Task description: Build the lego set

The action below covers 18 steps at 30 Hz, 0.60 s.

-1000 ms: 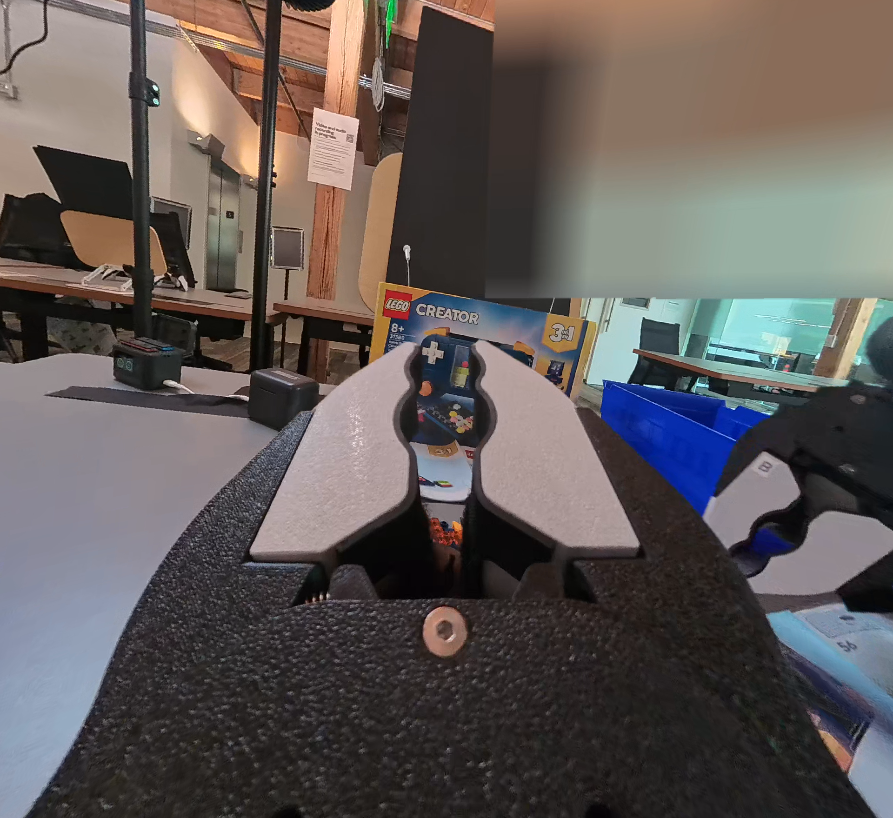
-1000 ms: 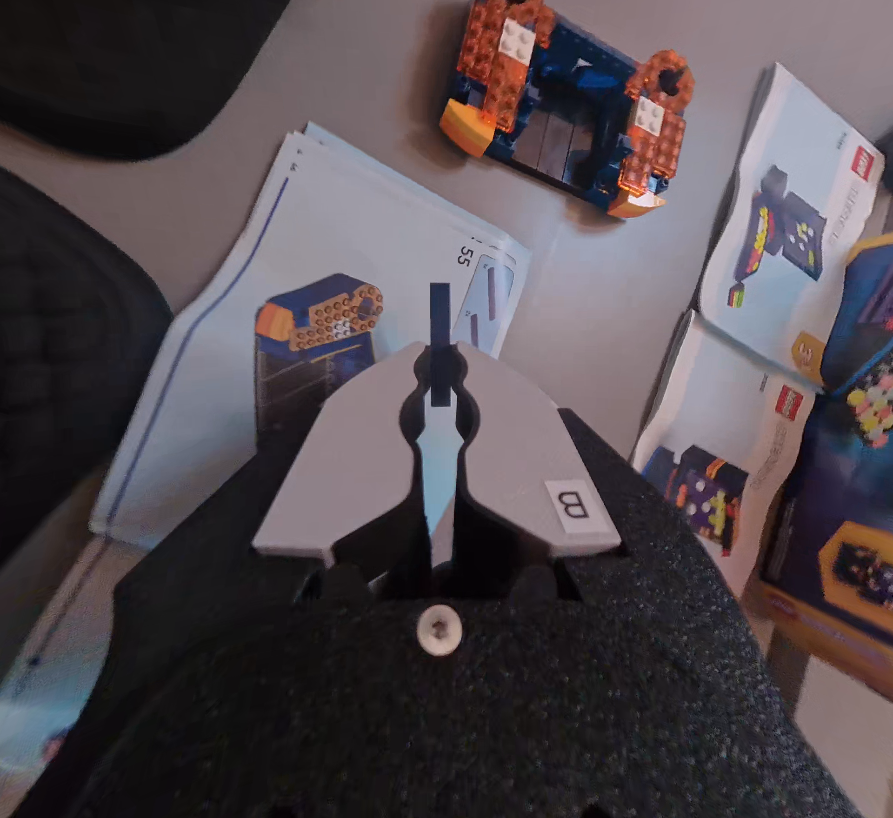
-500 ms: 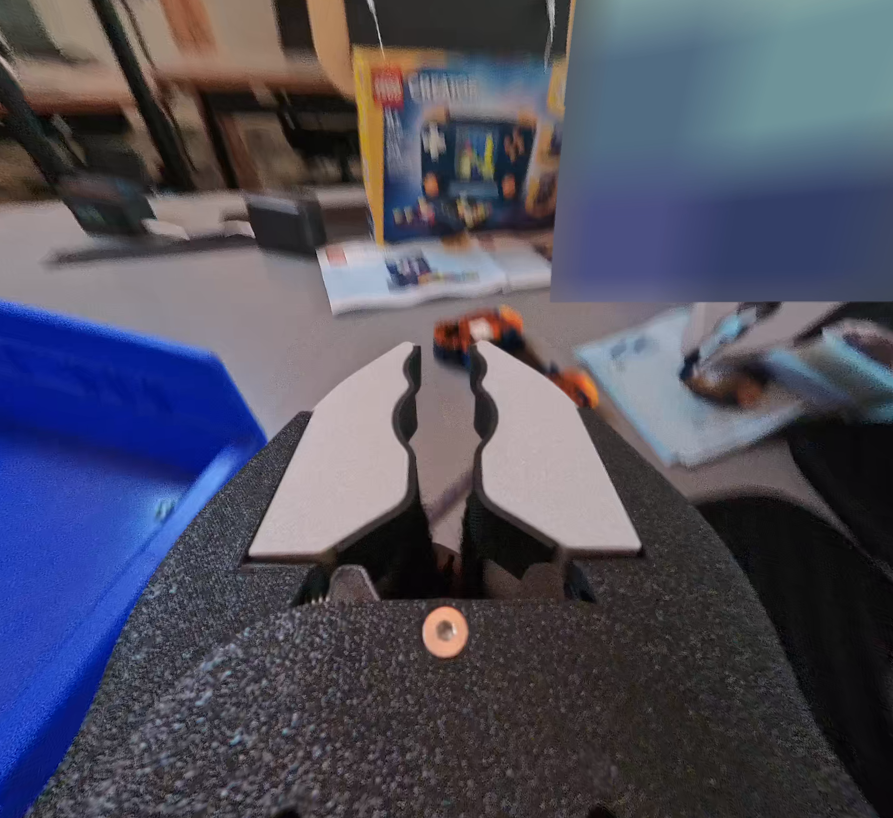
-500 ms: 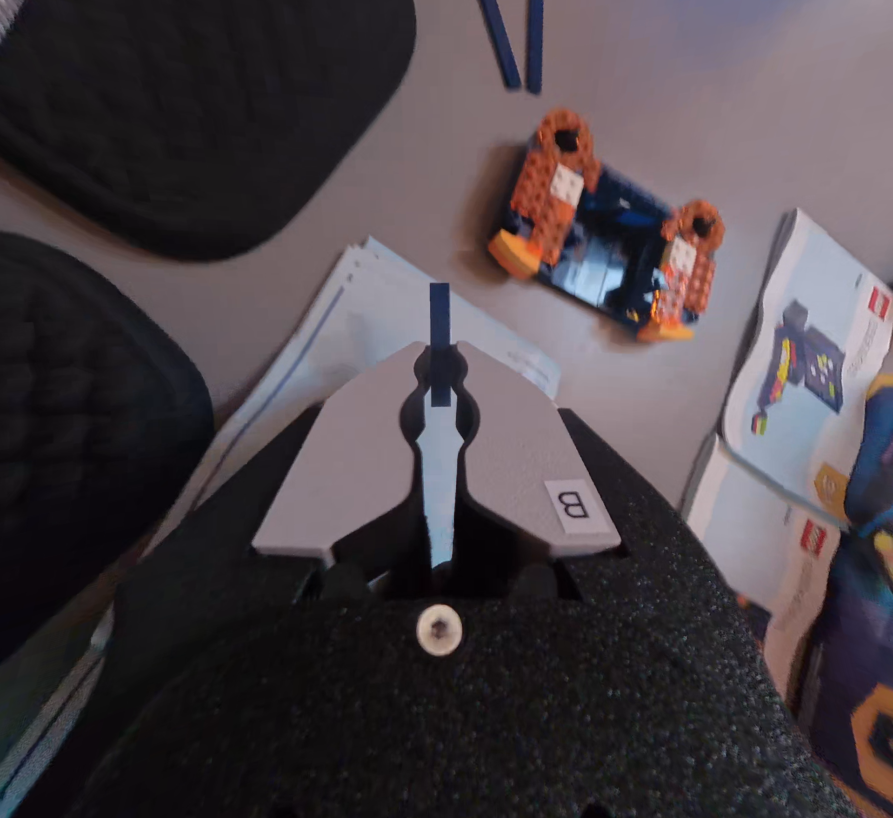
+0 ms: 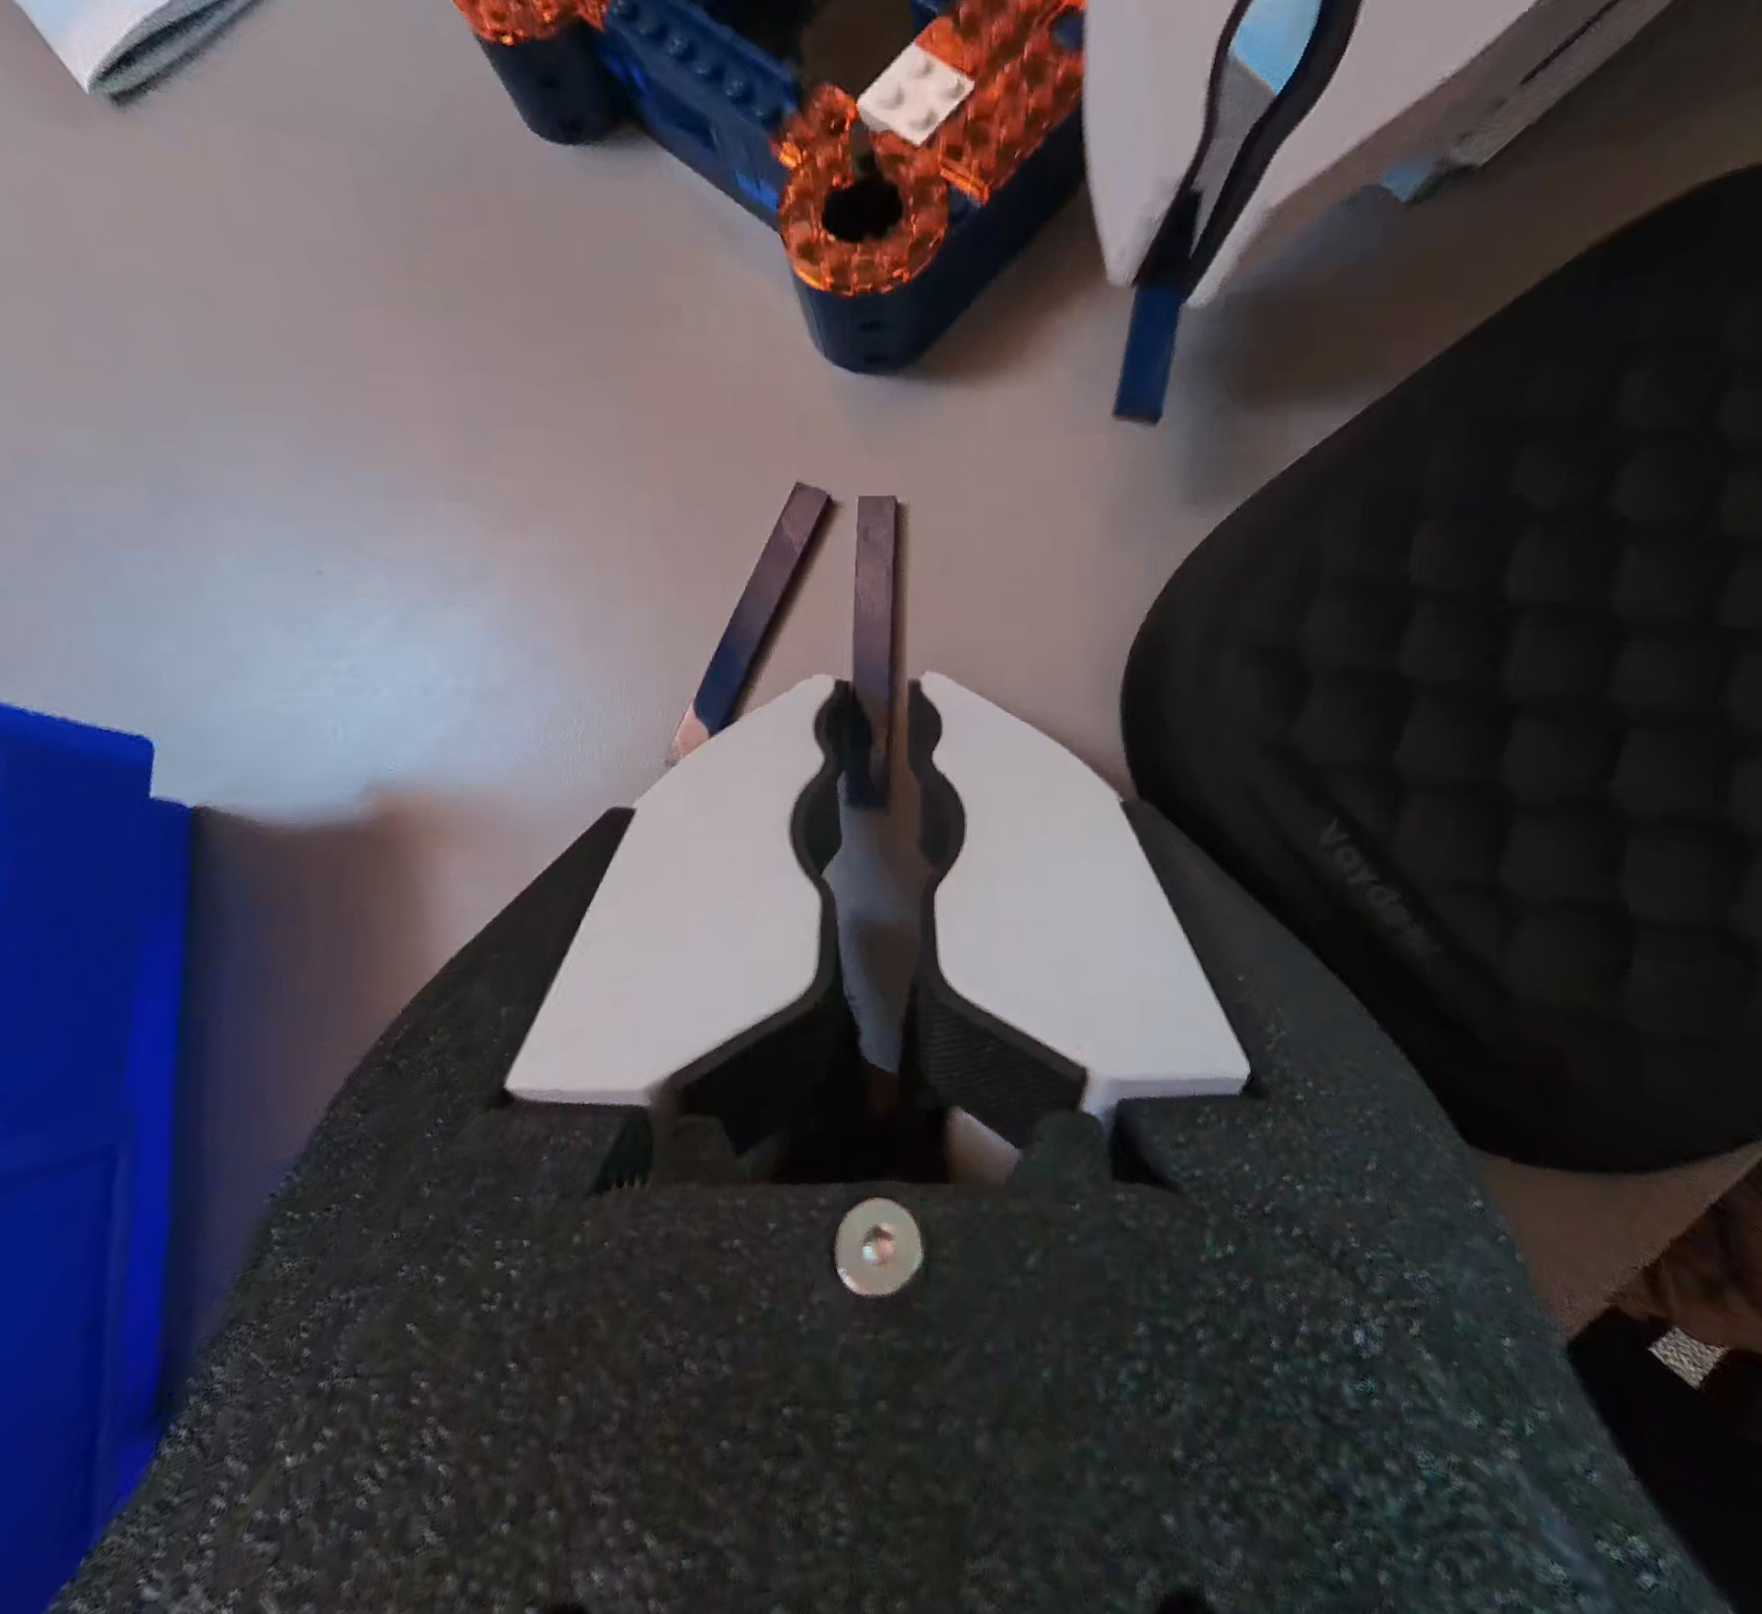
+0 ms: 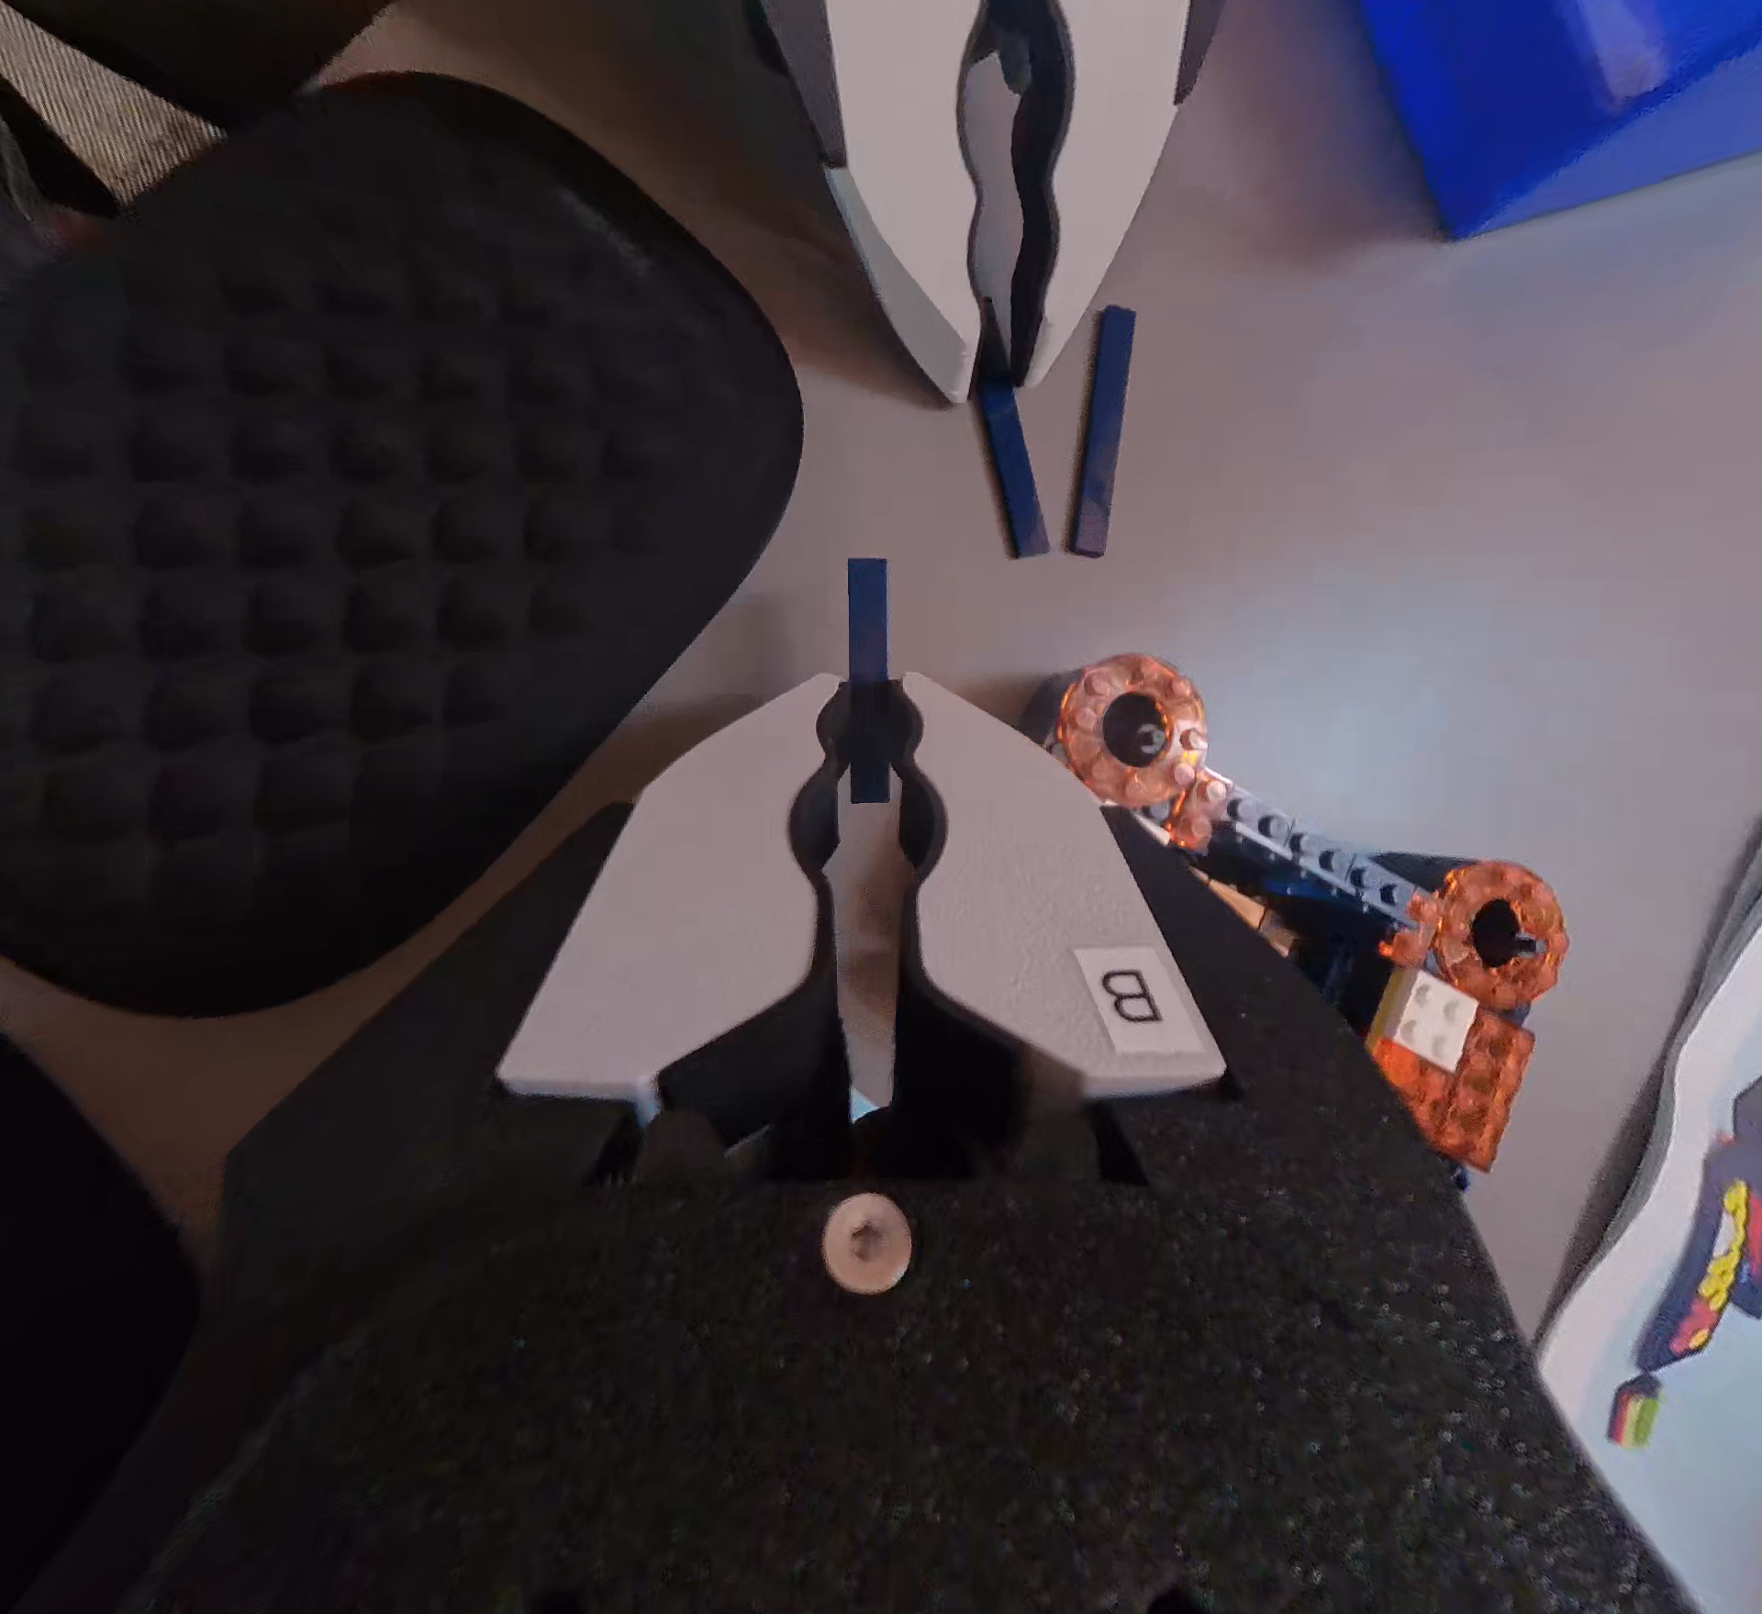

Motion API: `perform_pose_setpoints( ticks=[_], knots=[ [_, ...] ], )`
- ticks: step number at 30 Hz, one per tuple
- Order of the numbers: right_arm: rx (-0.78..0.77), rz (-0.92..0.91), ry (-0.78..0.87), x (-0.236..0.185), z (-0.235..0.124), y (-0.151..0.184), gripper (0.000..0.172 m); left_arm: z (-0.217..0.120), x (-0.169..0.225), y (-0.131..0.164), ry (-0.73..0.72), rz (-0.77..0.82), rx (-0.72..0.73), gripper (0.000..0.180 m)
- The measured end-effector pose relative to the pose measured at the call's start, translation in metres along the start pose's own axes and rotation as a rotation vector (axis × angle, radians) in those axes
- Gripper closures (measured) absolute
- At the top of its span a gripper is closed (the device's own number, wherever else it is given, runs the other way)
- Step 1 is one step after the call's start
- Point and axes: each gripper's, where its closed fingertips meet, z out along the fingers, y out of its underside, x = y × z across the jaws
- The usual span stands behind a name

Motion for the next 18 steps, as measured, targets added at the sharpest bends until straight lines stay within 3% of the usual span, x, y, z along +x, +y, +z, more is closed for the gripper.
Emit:
perform_pose_setpoints(
  ticks=[4,12,18],
  knots=[
    [-0.064,-0.046,-0.012,0.001,0.014,0.004,0.165,0.005,0.005,-0.006,0.029,0.035,0.031,0.173],
    [-0.051,-0.073,-0.051,0.000,0.028,-0.001,0.164,0.014,0.017,-0.017,0.151,0.144,0.066,0.172],
    [0.076,-0.003,-0.016,0.002,-0.004,-0.011,0.159,0.008,0.014,-0.011,0.127,0.164,0.053,0.163]
  ],
)
